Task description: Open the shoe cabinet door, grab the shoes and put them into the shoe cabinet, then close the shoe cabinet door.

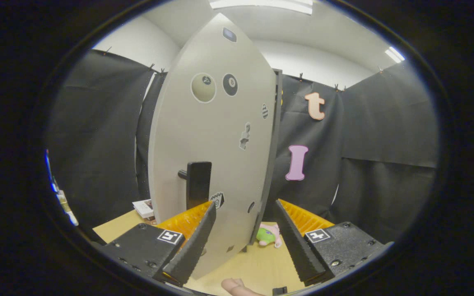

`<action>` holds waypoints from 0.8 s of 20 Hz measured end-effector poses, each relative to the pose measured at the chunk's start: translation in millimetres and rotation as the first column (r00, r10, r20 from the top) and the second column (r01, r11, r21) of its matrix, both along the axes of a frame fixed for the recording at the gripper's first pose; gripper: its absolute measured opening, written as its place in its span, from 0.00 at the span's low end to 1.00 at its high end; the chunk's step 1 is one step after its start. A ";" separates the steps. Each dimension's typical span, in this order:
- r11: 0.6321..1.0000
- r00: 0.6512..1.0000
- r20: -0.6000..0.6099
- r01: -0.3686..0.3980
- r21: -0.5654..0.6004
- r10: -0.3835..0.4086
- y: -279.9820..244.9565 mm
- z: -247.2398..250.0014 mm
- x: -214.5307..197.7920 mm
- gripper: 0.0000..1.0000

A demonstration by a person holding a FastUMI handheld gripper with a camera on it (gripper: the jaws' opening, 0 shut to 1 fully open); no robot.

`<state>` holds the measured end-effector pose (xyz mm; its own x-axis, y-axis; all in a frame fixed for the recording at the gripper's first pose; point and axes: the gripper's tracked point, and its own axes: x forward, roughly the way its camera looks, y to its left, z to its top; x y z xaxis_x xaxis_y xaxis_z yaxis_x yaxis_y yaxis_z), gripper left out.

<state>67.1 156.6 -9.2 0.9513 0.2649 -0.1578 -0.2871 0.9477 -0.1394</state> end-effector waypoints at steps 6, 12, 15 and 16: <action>0.999 1.000 -0.008 -0.027 0.025 0.028 49.8 -9.8 39.8 0.94; 0.999 0.999 -0.032 -0.042 0.026 0.043 92.8 -30.7 66.3 0.94; 0.999 0.999 -0.015 -0.029 0.031 0.029 103.1 -33.4 68.5 0.94; 0.999 1.000 -0.013 -0.022 0.031 0.023 106.4 -34.5 70.0 0.94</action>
